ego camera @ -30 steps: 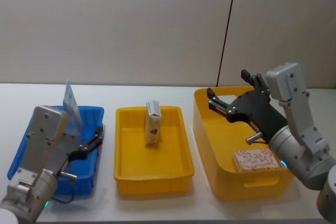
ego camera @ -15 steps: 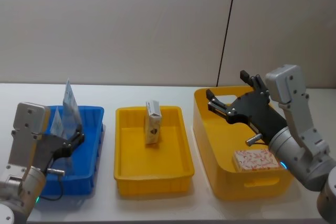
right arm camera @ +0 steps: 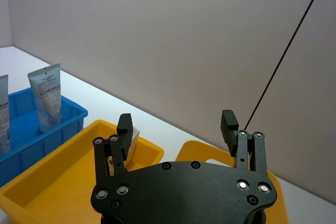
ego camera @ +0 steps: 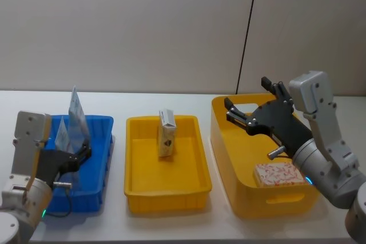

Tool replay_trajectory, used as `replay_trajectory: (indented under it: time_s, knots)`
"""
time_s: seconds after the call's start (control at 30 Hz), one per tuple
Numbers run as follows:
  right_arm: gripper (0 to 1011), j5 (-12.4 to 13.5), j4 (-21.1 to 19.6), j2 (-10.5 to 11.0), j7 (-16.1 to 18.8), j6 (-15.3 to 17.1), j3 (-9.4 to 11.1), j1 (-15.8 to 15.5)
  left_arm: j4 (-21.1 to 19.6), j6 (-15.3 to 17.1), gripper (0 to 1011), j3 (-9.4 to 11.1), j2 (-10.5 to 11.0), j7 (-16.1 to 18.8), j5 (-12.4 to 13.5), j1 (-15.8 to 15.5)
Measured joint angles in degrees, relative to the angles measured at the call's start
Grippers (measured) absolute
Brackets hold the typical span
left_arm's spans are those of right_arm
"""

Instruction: Bimanual collaborative sorting of washing and personal care products

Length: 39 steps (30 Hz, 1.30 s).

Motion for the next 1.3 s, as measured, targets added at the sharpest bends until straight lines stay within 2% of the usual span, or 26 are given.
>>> replay_trajectory:
  time_s: [0.37,0.7,0.73,1.0,1.1,1.3]
  knots:
    - [1004,0.01,0.00,0.02,0.00,-0.04,0.00,-0.01,5.81,0.33,974,-0.26,-2.68,-1.50,-1.23,-3.18]
    - [1004,0.01,0.00,0.02,0.00,-0.09,0.00,-0.01,9.91,0.53,673,-0.02,-4.27,-1.42,-0.52,-5.54]
    - [1004,0.01,0.00,0.02,0.00,-0.09,0.00,-0.01,10.32,0.57,673,0.07,-4.39,-1.29,-0.27,-5.78]
    - [1004,0.01,0.00,0.02,0.00,-0.09,0.00,-0.01,11.99,0.80,387,0.74,-4.74,-0.05,1.75,-6.89]
    - [1004,0.01,0.00,0.02,0.00,-0.09,0.00,-0.01,12.22,0.81,334,0.92,-4.74,0.44,2.56,-7.10]
    - [1004,0.01,0.00,0.02,0.00,-0.09,0.00,-0.01,12.27,0.78,293,1.10,-4.67,1.05,3.77,-7.23]
